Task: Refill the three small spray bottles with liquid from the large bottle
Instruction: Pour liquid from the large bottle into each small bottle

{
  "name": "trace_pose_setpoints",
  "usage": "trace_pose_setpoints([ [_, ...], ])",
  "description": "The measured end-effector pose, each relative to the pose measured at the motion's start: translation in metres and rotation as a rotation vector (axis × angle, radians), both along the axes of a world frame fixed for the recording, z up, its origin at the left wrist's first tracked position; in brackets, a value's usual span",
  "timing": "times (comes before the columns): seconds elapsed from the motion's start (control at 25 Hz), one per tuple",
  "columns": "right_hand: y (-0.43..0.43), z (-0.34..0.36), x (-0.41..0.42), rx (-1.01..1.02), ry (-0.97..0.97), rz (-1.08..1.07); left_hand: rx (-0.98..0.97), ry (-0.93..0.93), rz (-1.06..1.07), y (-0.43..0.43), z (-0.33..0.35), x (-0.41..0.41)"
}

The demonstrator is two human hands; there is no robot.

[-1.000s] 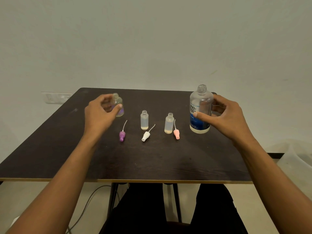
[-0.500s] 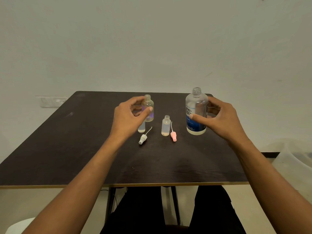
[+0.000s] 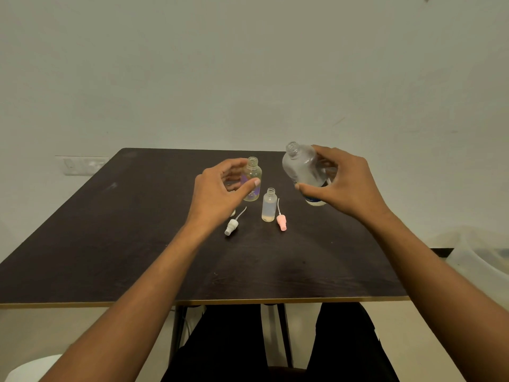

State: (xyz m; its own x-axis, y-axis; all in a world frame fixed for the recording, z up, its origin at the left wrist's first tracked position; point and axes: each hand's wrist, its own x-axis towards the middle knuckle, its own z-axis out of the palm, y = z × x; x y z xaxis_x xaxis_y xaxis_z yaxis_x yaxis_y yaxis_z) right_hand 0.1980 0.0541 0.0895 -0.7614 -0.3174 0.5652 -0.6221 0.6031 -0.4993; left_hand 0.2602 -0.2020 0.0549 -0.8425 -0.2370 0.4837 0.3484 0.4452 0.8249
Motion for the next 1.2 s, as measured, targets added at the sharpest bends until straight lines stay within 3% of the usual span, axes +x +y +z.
trace_pose_setpoints([
  [0.44,-0.022,0.012,-0.012,0.342,0.249,-0.024,-0.054,0.002,0.008,0.000,-0.001,0.000],
  [1.2,-0.029,0.019,-0.014,0.508,0.327,-0.091,-0.082,-0.013,0.019,-0.004,-0.007,-0.002],
])
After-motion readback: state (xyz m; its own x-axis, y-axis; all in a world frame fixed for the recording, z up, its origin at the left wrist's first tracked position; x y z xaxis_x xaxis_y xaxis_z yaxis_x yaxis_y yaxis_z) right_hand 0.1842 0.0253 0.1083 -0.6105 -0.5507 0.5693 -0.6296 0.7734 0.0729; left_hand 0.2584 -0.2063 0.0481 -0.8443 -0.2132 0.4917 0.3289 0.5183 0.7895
